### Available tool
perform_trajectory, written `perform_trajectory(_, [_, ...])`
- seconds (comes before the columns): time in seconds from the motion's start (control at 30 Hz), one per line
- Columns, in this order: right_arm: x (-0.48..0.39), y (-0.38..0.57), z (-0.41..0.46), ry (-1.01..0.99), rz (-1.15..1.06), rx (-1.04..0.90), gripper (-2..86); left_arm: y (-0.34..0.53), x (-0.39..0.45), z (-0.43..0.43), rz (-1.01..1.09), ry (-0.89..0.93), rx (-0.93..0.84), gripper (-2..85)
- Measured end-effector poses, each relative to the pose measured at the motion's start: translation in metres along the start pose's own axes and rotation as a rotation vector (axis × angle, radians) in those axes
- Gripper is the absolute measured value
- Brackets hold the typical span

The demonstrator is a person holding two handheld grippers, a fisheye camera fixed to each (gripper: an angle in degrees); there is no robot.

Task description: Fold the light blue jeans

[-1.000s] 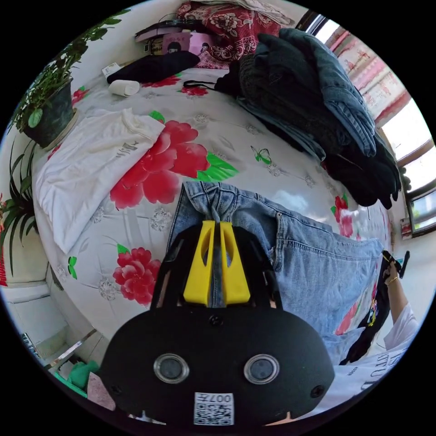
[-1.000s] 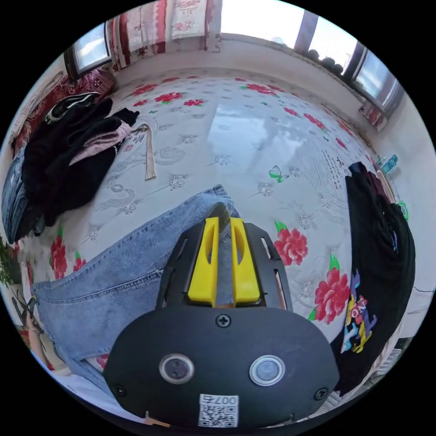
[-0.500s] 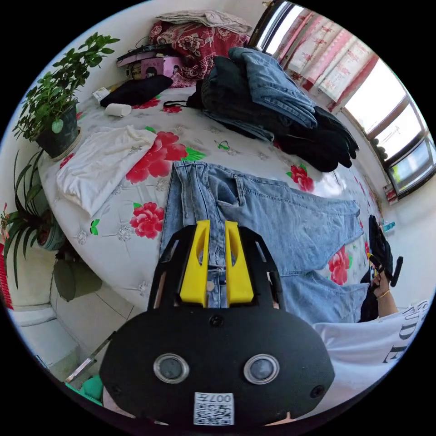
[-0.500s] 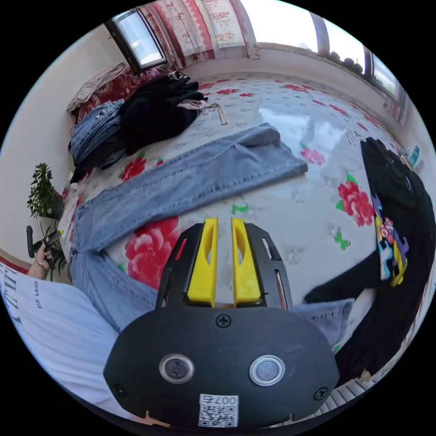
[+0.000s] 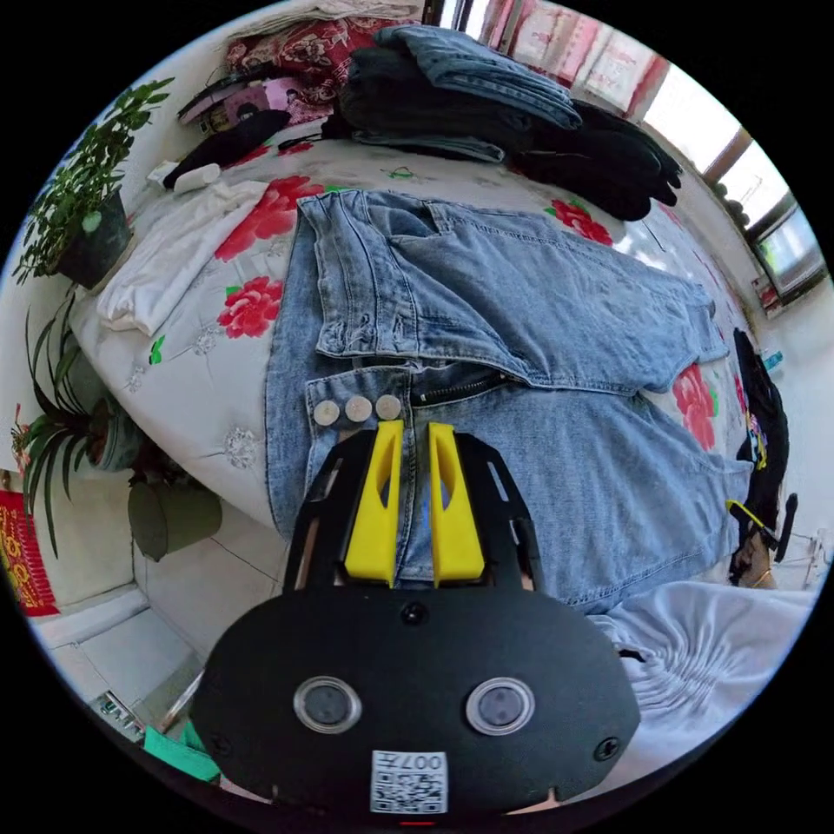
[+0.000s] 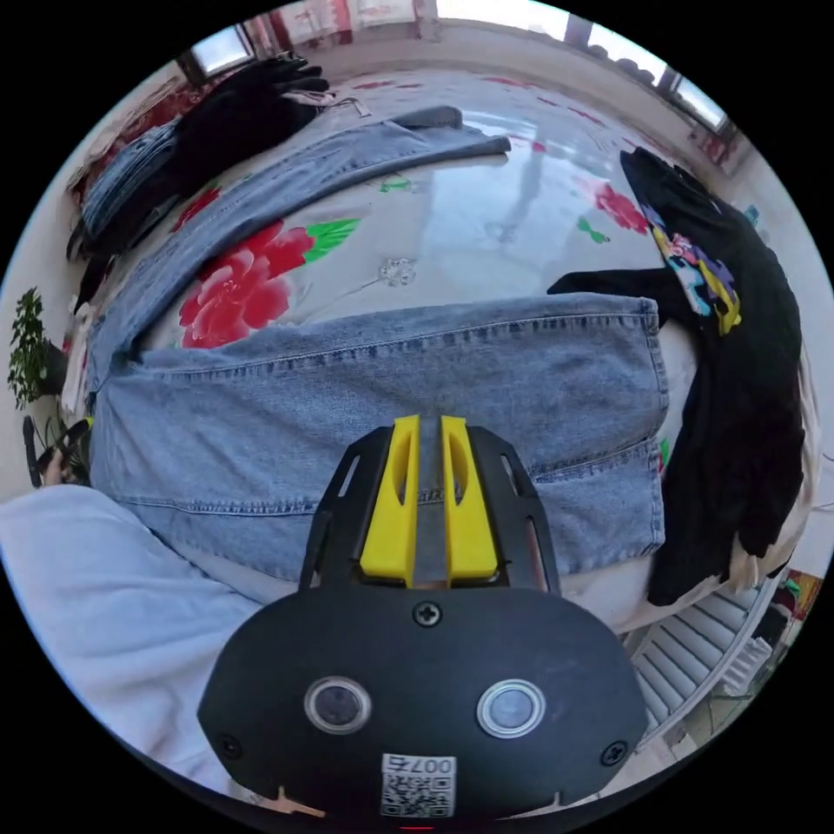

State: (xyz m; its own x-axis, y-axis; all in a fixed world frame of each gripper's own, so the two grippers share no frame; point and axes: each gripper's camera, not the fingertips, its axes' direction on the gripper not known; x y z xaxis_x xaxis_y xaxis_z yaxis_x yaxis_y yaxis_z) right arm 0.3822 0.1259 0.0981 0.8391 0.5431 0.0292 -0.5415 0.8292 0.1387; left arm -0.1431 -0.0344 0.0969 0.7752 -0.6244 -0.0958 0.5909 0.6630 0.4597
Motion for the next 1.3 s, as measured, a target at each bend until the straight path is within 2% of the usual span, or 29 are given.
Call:
perform_trajectory(0.13, [-0.001, -0.004, -0.042, -0.066, -0.006, 0.167, 3.3, 0.005, -0.01, -0.021, -0.052, 0.045, 0.058, 5.2])
perform_trajectory(0.33, [-0.002, -0.017, -0.078, -0.091, 0.007, 0.253, 4.5, 0.018, -0.019, -0.061, -0.066, 0.094, 0.153, 5.4])
perform_trajectory(0.47, [0.01, -0.019, -0.074, -0.176, 0.076, 0.22, 4.8, 0.04, -0.029, -0.069, -0.094, 0.108, 0.19, 5.8])
perform_trajectory(0.6, [-0.009, -0.049, -0.086, -0.212, 0.022, 0.23, 5.0, 0.017, -0.019, -0.075, -0.036, 0.087, 0.216, 6.5])
perform_trajectory(0.87, [-0.091, -0.193, -0.121, -0.296, -0.109, 0.285, 6.2, -0.13, 0.046, -0.054, 0.204, 0.03, 0.181, 9.3])
perform_trajectory(1.0, [-0.124, -0.268, -0.114, -0.239, -0.133, 0.258, 7.5, -0.207, 0.088, -0.013, 0.326, -0.045, 0.088, 9.6])
perform_trajectory(1.17, [-0.14, -0.379, -0.08, -0.169, -0.041, 0.164, 9.5, -0.25, 0.112, 0.042, 0.406, -0.151, -0.06, 10.1])
perform_trajectory(1.3, [-0.14, -0.438, -0.048, -0.115, 0.04, 0.114, 11.0, -0.238, 0.143, 0.042, 0.534, -0.197, -0.039, 5.1])
